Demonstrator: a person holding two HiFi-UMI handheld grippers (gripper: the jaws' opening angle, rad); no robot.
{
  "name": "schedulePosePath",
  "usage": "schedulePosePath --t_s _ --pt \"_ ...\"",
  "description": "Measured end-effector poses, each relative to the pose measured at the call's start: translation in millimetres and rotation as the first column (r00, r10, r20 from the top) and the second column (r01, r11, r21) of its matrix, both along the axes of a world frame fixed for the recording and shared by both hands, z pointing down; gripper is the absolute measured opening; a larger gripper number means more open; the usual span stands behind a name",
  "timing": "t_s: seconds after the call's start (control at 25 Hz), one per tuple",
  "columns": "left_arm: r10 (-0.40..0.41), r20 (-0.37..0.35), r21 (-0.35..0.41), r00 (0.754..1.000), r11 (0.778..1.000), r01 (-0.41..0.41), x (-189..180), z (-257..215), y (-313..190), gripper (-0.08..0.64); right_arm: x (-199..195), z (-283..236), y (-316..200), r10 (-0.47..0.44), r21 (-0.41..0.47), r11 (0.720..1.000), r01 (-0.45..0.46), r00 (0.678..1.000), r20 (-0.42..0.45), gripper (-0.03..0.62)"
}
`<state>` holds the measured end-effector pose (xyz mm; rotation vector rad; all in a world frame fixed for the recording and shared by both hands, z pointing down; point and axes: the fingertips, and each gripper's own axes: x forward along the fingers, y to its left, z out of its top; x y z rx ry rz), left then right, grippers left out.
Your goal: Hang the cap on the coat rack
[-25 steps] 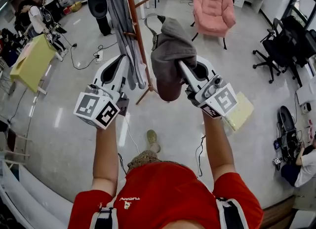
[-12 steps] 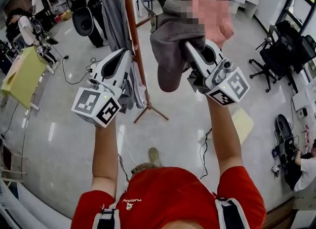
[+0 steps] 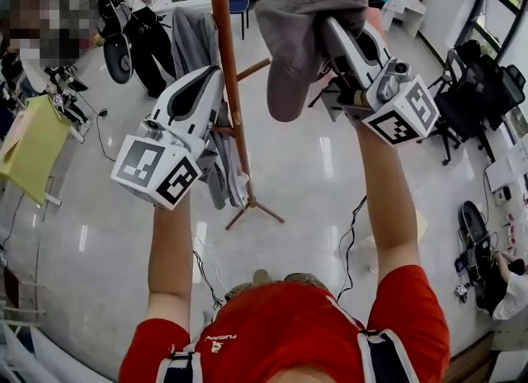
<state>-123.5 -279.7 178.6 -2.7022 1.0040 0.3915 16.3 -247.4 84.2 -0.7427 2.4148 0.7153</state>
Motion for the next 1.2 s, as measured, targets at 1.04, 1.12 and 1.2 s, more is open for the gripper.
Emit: schedulePosePath --t_s 1.04,1.12,1.2 --pt "-0.296 -0.002 0.015 0.955 0.955 0.296 13.4 -20.8 -74.4 0.008 30.9 -74.3 -157.2 -0.449 -0.022 0.891 0.453 0.888 0.103 0.035" --pt "-0.302 -0.004 0.012 0.953 0.953 0.302 16.4 -20.9 -78.0 0.008 27.1 -62.0 -167.7 -0.439 -0.055 0.894 0.444 0.894 0.089 0.035" --pt "-0.307 -0.001 0.009 0.952 0.952 0.307 20.3 -19.2 -79.6 0.008 21.3 -51.2 -173.9 -0.431 -0.076 0.897 0.435 0.900 0.059 0.037"
